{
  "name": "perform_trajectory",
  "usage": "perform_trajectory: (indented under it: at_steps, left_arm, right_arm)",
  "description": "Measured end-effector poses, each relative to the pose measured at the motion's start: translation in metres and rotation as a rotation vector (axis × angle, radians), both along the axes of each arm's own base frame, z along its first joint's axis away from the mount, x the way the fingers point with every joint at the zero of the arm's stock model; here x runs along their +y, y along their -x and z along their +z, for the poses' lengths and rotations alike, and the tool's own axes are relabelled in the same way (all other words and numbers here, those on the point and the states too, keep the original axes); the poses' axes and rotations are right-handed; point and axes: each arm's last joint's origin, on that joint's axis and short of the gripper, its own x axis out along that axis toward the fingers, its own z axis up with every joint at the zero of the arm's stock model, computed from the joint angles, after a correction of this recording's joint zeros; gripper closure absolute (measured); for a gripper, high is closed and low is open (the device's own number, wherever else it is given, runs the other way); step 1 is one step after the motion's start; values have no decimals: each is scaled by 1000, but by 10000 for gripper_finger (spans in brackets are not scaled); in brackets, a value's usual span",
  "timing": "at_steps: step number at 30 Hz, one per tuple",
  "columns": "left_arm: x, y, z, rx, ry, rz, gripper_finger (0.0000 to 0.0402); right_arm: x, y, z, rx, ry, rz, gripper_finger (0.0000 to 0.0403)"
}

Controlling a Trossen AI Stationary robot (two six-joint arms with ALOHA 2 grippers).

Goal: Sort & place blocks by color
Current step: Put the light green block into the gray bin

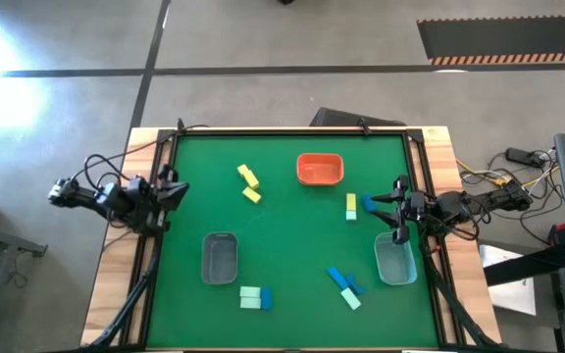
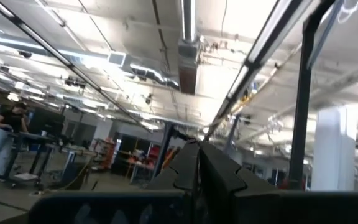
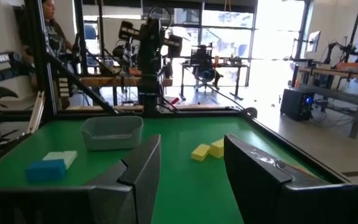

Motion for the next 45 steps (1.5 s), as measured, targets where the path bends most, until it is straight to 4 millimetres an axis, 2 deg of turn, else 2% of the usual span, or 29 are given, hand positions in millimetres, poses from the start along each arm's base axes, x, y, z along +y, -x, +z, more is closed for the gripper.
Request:
perform_trajectory:
  at_steps: [3,7,16,22,28,31,35,38,45]
  left_arm:
    - [-1,-3,5,-21,8,7,402]
    - [-1,-15,19,50,55,96,402]
    - [-9,-53,60,218,76,228,402]
    - [-15,-88,72,425,84,332,402]
    - [-16,-124,72,656,39,377,402]
    - [-11,-142,67,807,20,321,402]
    - [3,-161,66,987,66,172,402]
    - [14,-172,57,1172,84,85,402]
    - [42,-186,34,1681,-64,-51,402]
  right_arm:
    - [0,0,0,0,0,0,239]
    - [0,0,0,-1,0,0,239]
    - [0,0,0,3,49,-4,239]
    - [0,0,0,3,48,-4,239]
    - [0,0,1,-1,12,-1,239]
    - [0,0,0,-1,13,-1,239]
    - [0,0,1,-1,16,-2,239]
    - [0,0,1,1,45,-19,239]
    - [-5,2,8,-50,72,-175,239]
